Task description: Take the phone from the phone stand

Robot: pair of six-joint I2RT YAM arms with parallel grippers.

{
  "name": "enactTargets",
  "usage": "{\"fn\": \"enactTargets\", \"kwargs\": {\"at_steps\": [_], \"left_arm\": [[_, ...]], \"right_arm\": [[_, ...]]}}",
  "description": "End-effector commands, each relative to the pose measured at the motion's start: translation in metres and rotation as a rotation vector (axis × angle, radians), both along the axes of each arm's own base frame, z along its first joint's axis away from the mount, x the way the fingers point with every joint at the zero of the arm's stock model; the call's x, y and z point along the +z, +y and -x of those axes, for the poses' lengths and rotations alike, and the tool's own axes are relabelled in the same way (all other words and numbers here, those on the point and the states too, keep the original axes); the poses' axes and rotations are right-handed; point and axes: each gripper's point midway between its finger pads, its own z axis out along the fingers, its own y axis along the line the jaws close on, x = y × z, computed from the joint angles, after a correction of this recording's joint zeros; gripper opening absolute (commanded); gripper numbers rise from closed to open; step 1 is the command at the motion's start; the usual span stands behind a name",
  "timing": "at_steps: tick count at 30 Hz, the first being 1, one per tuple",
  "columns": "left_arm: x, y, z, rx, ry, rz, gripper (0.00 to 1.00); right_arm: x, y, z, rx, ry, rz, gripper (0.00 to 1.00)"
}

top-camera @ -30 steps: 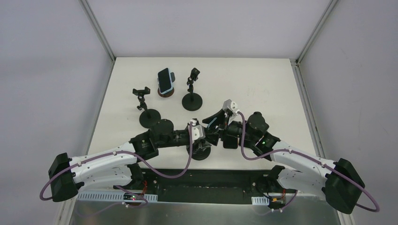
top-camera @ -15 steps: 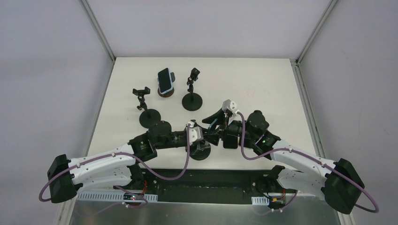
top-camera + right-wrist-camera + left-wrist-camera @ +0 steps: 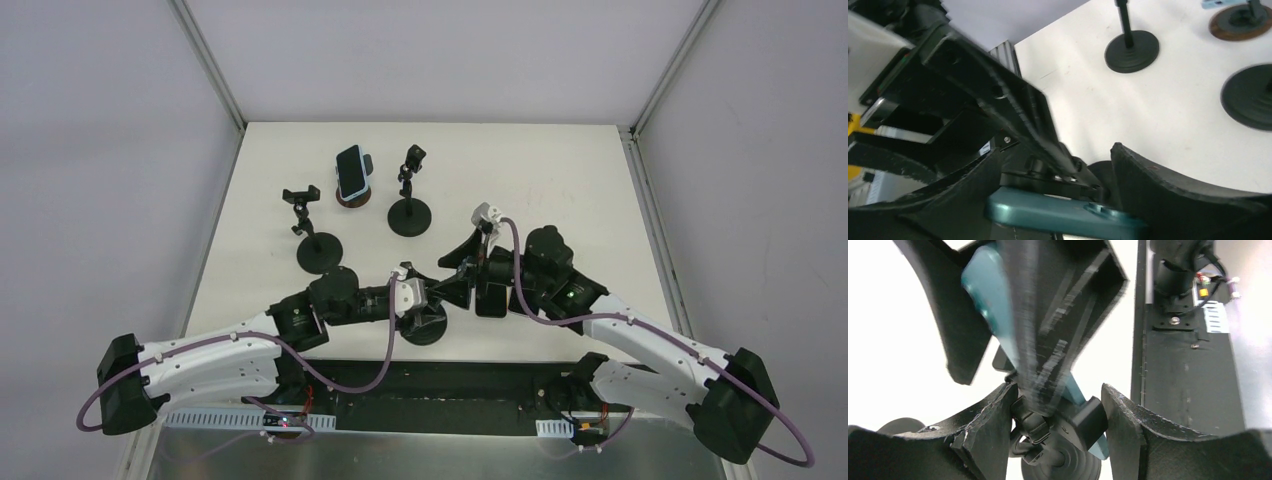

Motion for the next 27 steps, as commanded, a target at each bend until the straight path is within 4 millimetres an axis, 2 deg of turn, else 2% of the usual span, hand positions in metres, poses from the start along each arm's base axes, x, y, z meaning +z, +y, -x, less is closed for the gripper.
{"fn": "enactTargets", "kwargs": {"at_steps": [1, 5, 11, 15, 17, 23, 27], "left_arm": [[-0.016, 0.004, 0.068, -0.253, 0.145, -0.04, 0.0], [-0.017, 0.004, 0.062, -0.217, 0.136, -0.041, 0.0], [-0.019, 0.005, 0.057, -0.189, 0.135, -0.041, 0.0], [-0.02, 0.006, 0.055, -0.174, 0.134, -0.037, 0.0], [-0.02, 0.006, 0.054, -0.166, 0.134, -0.036, 0.0], [-0.021, 0.007, 0.049, -0.133, 0.131, -0.031, 0.0], [-0.02, 0.011, 0.036, -0.053, 0.123, -0.016, 0.0]], "right_arm": [[0.015, -0.036, -0.071, -0.392, 0.046, -0.007, 0.86], [0.026, -0.032, -0.065, -0.423, 0.107, -0.073, 0.9], [0.028, -0.021, -0.058, -0.433, 0.146, -0.108, 0.9], [0.032, -0.021, -0.06, -0.488, 0.17, -0.14, 0.89], [0.036, -0.024, -0.061, -0.523, 0.184, -0.164, 0.9], [0.039, -0.059, -0.075, -0.746, 0.241, -0.228, 0.89], [0.055, -0.082, -0.063, -0.776, 0.243, -0.307, 0.91]]}}
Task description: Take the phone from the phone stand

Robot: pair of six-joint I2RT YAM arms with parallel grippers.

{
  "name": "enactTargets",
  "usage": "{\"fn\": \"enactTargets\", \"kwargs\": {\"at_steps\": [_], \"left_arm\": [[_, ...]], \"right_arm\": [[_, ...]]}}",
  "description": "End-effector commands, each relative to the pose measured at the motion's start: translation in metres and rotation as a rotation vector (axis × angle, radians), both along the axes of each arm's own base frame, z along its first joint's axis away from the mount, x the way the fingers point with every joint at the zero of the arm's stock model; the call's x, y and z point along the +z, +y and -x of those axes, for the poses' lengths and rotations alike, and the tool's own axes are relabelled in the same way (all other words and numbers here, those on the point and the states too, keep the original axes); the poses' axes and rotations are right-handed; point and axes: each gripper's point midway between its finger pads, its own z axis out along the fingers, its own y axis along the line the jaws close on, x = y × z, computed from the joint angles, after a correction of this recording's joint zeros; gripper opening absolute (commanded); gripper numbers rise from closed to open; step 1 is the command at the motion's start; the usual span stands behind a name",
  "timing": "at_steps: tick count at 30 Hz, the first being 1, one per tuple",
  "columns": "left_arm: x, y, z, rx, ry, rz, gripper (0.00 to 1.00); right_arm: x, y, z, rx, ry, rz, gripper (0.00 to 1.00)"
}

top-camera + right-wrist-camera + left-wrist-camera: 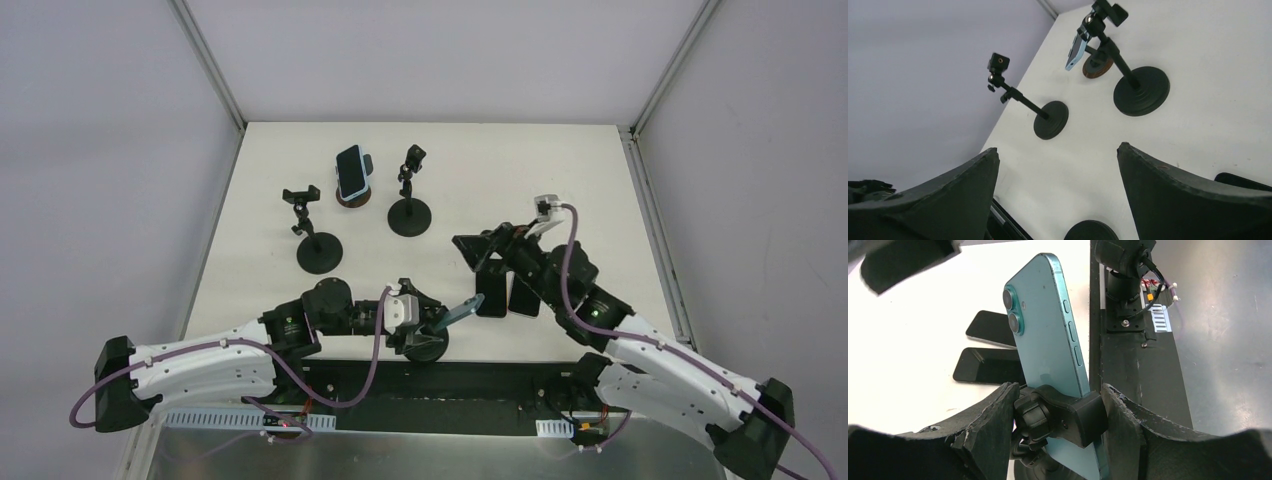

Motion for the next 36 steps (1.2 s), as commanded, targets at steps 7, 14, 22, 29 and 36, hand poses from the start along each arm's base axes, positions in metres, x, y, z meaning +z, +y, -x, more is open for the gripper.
{"fn": "enactTargets", "kwargs": {"at_steps": [7, 14, 22, 29, 36], "left_arm": [[-0.011, 0.017, -0.031, 0.234, 0.076, 0.058, 0.0], [0.004, 0.016, -0.042, 0.293, 0.141, 0.153, 0.0], [0.017, 0.025, -0.05, 0.346, 0.152, 0.237, 0.0], [0.016, 0.031, -0.05, 0.361, 0.149, 0.257, 0.0], [0.016, 0.031, -0.053, 0.373, 0.14, 0.259, 0.0]], "right_arm": [[0.051, -0.027, 0.056, 0.083, -0.132, -0.244, 0.96], [0.033, 0.008, 0.072, 0.123, -0.192, -0.194, 1.0], [0.017, 0.022, 0.061, 0.041, -0.162, -0.233, 1.0], [0.007, 0.015, 0.054, -0.026, -0.11, -0.256, 1.0], [0.013, 0.047, 0.071, 0.116, -0.016, -0.422, 1.0]]}}
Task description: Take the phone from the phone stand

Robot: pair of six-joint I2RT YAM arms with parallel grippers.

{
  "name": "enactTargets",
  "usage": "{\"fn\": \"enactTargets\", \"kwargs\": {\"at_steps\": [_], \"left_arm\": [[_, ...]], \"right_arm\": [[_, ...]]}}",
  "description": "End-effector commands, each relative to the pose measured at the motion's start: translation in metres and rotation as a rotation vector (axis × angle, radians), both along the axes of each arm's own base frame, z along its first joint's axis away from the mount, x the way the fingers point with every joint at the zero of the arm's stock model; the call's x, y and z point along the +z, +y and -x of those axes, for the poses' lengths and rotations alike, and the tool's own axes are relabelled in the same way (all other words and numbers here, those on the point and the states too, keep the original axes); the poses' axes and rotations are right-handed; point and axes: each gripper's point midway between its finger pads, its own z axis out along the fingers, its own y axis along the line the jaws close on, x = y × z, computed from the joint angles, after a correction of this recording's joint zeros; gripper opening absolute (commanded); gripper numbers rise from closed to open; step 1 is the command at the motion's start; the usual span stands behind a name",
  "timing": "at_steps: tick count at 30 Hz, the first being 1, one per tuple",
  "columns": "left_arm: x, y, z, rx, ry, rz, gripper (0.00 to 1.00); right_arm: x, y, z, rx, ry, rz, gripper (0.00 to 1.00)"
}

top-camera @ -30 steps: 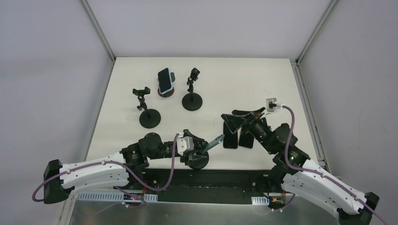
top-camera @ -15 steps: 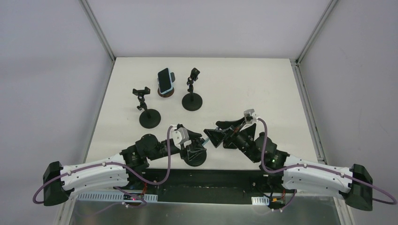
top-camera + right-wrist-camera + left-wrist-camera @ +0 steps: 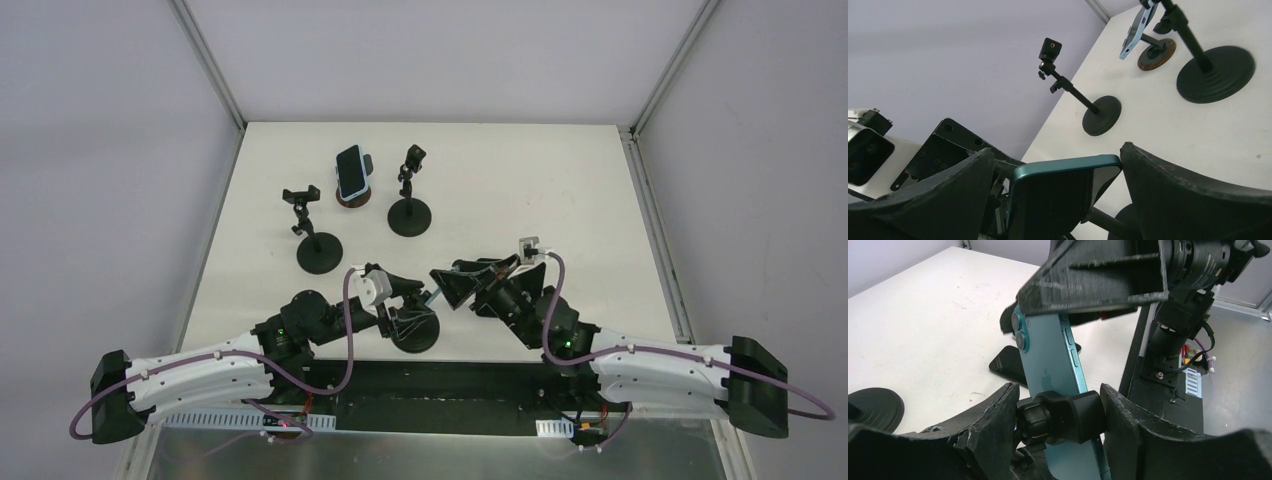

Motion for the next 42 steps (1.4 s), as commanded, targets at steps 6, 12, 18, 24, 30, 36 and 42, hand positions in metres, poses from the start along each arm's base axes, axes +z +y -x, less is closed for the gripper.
{"fn": "enactTargets", "kwargs": {"at_steps": [6, 12, 18, 24, 30, 36, 42], "left_arm": [[0.005, 0.006, -0.011, 0.062, 0.016, 0.042, 0.0], [0.003, 0.009, -0.01, 0.065, 0.016, 0.047, 0.0], [0.0, 0.013, -0.016, 0.109, 0.02, 0.045, 0.0], [-0.002, 0.013, -0.018, 0.116, 0.023, 0.038, 0.0], [-0.004, 0.012, -0.018, 0.115, 0.031, 0.033, 0.0], [-0.014, 0.007, -0.015, 0.092, 0.073, 0.019, 0.0], [-0.01, -0.014, 0.013, -0.117, 0.103, -0.018, 0.0]], "right_arm": [[0.036, 0.04, 0.017, 0.164, 0.059, -0.29, 0.97], [0.038, 0.049, 0.024, 0.2, 0.08, -0.293, 0.8], [0.042, 0.055, 0.033, 0.239, 0.083, -0.294, 0.71], [0.035, 0.061, 0.038, 0.266, 0.083, -0.256, 0.73], [0.03, 0.065, 0.042, 0.29, 0.029, -0.195, 0.11], [0.014, 0.063, 0.042, 0.283, -0.098, 0.004, 0.0], [-0.014, 0.049, 0.019, 0.157, -0.207, 0.258, 0.0]]}}
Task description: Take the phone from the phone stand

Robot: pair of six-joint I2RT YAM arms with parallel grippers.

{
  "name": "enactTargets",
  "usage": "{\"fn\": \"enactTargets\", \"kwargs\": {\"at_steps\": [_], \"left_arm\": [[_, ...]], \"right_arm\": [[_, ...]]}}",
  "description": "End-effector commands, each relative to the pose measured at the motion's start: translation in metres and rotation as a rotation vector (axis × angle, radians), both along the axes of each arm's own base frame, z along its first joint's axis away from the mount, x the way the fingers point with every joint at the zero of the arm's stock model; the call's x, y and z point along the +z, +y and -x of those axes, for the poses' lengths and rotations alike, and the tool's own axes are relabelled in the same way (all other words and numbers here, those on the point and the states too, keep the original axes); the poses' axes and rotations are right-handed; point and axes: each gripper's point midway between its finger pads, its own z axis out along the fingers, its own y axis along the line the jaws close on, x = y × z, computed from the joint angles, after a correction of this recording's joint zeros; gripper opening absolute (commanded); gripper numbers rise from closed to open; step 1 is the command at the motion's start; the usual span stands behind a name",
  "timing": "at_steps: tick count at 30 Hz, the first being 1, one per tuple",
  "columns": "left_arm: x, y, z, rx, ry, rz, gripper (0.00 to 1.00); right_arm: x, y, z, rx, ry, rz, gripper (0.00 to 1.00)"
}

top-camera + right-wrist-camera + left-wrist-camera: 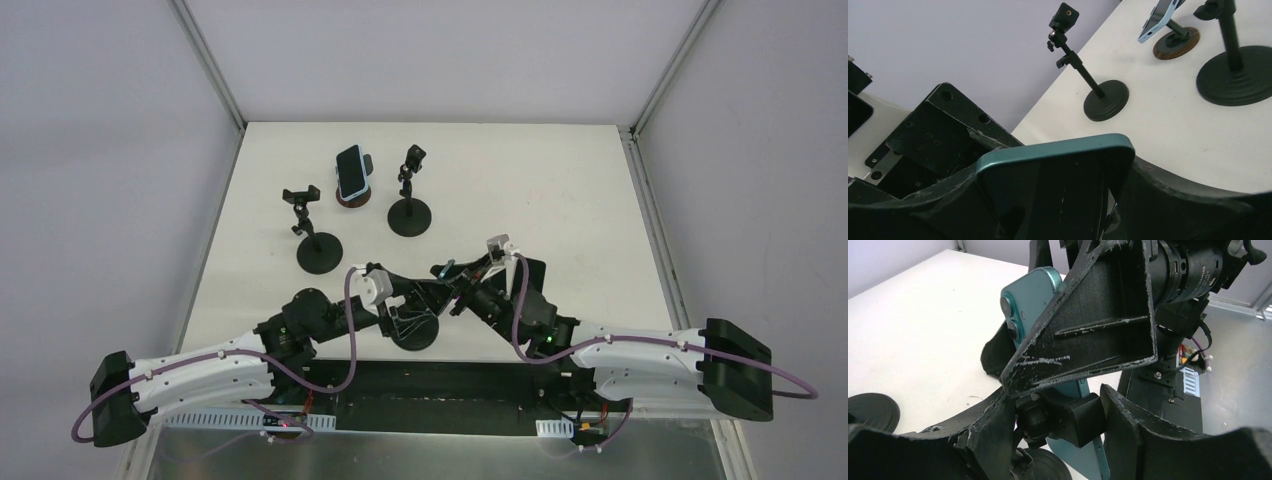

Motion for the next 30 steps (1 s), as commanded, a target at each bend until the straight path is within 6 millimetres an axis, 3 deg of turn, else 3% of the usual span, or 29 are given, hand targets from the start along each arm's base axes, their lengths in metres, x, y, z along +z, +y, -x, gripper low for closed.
{"fn": "enactTargets", "kwargs": {"at_steps": [1, 9, 18, 23, 30], "left_arm": [[-0.005, -0.018, 0.019, -0.143, 0.106, -0.033, 0.0], [0.012, -0.033, 0.039, -0.299, 0.095, -0.039, 0.0], [0.014, -0.034, 0.057, -0.392, 0.106, -0.036, 0.0], [0.014, -0.029, 0.073, -0.477, 0.093, -0.036, 0.0], [0.008, -0.028, 0.085, -0.545, 0.098, -0.05, 0.0]], "right_arm": [[-0.01, -0.001, -0.001, -0.006, -0.178, 0.192, 0.0], [-0.071, -0.032, -0.042, -0.094, -0.138, 0.315, 0.0], [-0.104, -0.049, -0.067, -0.062, -0.116, 0.396, 0.0], [-0.108, -0.05, -0.067, 0.034, -0.12, 0.396, 0.0], [-0.082, -0.045, -0.06, 0.139, -0.153, 0.359, 0.0]]}}
